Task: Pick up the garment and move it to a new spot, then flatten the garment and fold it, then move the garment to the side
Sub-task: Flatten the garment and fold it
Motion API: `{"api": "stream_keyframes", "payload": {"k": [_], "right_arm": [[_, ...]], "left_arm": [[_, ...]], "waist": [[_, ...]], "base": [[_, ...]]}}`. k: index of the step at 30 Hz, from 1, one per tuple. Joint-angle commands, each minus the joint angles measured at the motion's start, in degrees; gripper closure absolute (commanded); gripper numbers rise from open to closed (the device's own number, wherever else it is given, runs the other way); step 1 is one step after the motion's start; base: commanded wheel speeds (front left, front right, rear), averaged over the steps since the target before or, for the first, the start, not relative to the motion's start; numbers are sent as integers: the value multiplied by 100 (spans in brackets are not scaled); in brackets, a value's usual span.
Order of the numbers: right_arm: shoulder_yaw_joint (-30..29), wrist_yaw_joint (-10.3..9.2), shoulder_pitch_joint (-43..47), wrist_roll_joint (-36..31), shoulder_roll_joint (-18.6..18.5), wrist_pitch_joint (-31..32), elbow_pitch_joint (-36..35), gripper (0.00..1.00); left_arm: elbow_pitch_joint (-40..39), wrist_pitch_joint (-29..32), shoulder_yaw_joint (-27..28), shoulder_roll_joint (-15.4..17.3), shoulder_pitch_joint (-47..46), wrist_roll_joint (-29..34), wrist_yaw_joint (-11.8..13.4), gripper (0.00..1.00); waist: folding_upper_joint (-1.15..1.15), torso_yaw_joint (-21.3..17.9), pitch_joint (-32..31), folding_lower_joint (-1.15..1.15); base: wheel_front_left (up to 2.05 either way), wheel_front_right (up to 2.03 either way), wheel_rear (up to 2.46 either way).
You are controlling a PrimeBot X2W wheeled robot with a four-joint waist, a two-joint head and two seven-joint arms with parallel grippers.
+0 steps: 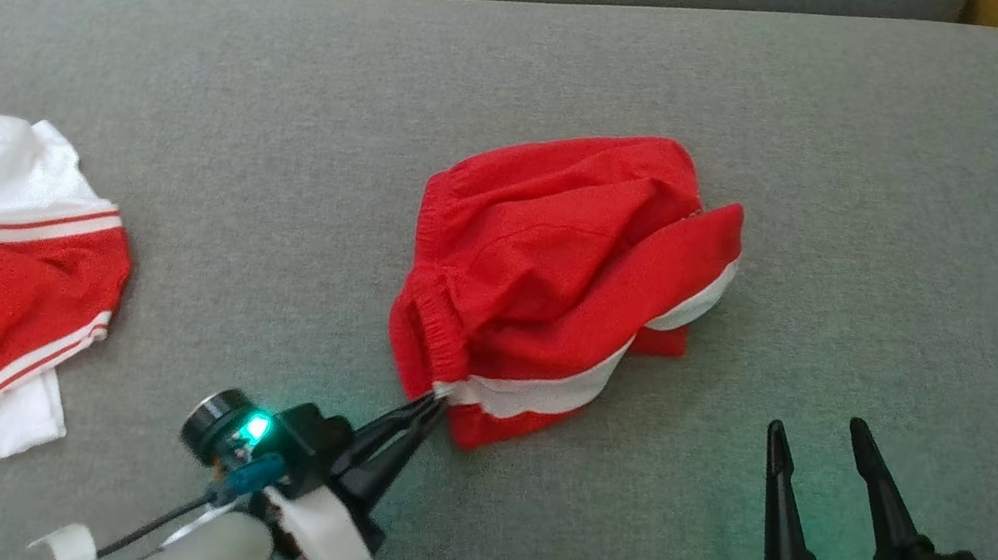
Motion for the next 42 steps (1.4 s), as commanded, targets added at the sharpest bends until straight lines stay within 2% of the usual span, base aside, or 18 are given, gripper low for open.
{"api": "stream_keyframes", "payload": {"k": [1, 7, 14, 17, 20, 26, 27, 32, 36, 42], "right_arm": [[171, -4, -255, 61, -37, -21, -165, 0], [275, -4, -305, 202, -37, -21, -139, 0], [434, -4, -393, 339, -37, -21, -178, 0], [508, -4, -372, 372, -37, -21, -187, 0], [516, -4, -324, 386, -37, -21, -232, 0], [412, -4, -214, 390, -37, -21, -399, 0], [412, -4, -214, 390, -37, -21, -399, 0], [198, -4, -262, 441, -37, -21, -446, 0], [4, -4, -426, 517, -37, -21, -108, 0], [-46, -4, -897, 458, -37, -2, 1349, 0]], "left_arm": [[-322, -37, 67, 92, -362, -92, 10, 100], [-1068, -37, -541, 187, -1110, -393, 10, 100], [-1465, 1, -1260, 404, -3082, -1054, 10, 100], [-1509, -2, -1350, 582, -3854, -1348, 10, 100], [-1528, 31, -1471, 886, -4245, -1631, 10, 100], [-1746, 141, -1852, 1631, -3701, -2233, 10, 100], [-1746, 141, -1852, 1631, -3701, -2233, 10, 100], [-1845, 114, -2012, 2049, -2820, -2493, 76, 100], [-1836, 38, -1978, 2125, -2447, -2519, 197, 100], [-1752, -20, -1776, 2026, -2296, -2435, 247, 100]], "waist": [[0, -62, -31, 0], [0, -418, -168, 0], [0, -977, -276, 0], [0, -1131, -385, 0], [0, -1156, -485, 0], [0, -801, -474, 0], [0, -801, -474, 0], [0, -320, -269, 0], [0, 14, -99, 0], [0, 306, 21, 0]], "base": [[0, 0, 0], [0, 0, 0], [0, 0, 0], [0, 0, 0], [0, 0, 0], [0, 0, 0], [0, 0, 0], [0, 0, 0], [0, 0, 0], [0, 0, 0]]}}
